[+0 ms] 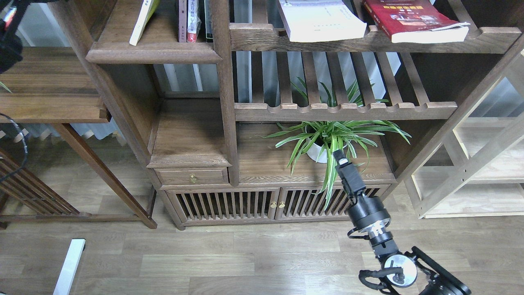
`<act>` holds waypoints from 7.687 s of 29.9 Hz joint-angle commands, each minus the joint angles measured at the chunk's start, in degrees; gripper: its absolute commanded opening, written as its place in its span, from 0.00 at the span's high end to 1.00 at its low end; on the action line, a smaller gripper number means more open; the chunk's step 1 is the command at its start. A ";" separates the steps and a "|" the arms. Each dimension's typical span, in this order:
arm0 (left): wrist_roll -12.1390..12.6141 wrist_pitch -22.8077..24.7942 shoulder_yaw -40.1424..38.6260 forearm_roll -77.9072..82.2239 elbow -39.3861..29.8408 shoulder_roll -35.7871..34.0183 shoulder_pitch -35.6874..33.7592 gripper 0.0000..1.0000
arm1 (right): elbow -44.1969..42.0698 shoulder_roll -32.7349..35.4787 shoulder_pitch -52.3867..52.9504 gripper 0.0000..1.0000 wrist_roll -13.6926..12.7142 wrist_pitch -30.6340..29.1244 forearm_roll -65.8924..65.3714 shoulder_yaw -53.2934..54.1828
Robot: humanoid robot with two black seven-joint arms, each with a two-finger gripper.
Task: Organize books on shelf
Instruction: 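Withdraw the left arm and raise the right gripper toward the top shelf, then grasp the red book on the top shelf with the right gripper, then pull the red book down toward the plant with the right gripper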
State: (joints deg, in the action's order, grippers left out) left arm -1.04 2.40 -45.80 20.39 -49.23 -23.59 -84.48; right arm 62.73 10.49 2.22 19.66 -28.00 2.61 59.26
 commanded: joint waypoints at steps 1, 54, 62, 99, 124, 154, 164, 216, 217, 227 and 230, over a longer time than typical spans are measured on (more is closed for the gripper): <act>-1.24 3.48 -1.48 -1.31 -1.30 -2.33 1.24 0.11 | 1.33 -0.20 -0.11 0.02 0.03 0.00 0.38 2.43; -11.79 25.60 -3.77 -24.43 -39.00 3.63 38.07 0.07 | 4.06 -1.70 12.02 0.01 0.21 0.00 1.44 19.49; -9.43 25.60 -3.06 -22.77 -44.19 9.35 46.76 0.07 | 3.71 -1.00 12.81 0.01 0.03 0.00 1.52 22.21; -7.92 25.60 -3.85 -16.61 -44.19 13.57 52.92 0.04 | 3.80 0.85 24.94 0.12 -8.40 25.88 9.61 25.21; -7.83 25.60 -5.52 -16.35 -44.19 13.66 52.84 0.04 | 1.78 4.98 24.24 0.96 -9.37 12.97 9.70 26.35; -8.01 25.60 -5.35 -16.35 -41.47 15.59 53.01 0.04 | 7.66 4.98 15.37 1.00 -9.29 0.00 22.79 28.46; -8.01 25.60 -4.91 -16.35 -41.47 16.03 53.19 0.03 | 9.07 8.05 10.71 1.00 -8.93 0.00 22.97 28.63; -8.18 25.60 1.60 -18.10 -20.91 23.59 68.04 0.02 | 12.50 5.25 -7.31 1.00 -8.93 0.00 22.44 16.69; -8.10 25.60 1.60 -18.80 -20.47 23.59 68.04 0.02 | 12.50 4.55 -7.23 1.00 -8.93 0.00 22.36 15.90; -8.18 25.60 1.86 -21.88 -18.27 23.59 68.04 0.02 | 12.50 -0.64 -7.14 1.00 -9.02 0.00 19.02 13.17; -7.83 25.60 2.30 -25.21 -17.48 23.59 68.04 0.02 | 12.41 -0.91 -7.14 1.00 -9.02 0.00 18.40 11.06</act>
State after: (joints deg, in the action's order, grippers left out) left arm -9.17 28.00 -43.90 -2.15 -67.41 0.01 -16.44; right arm 75.15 9.97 -4.91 10.66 -27.99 21.58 72.09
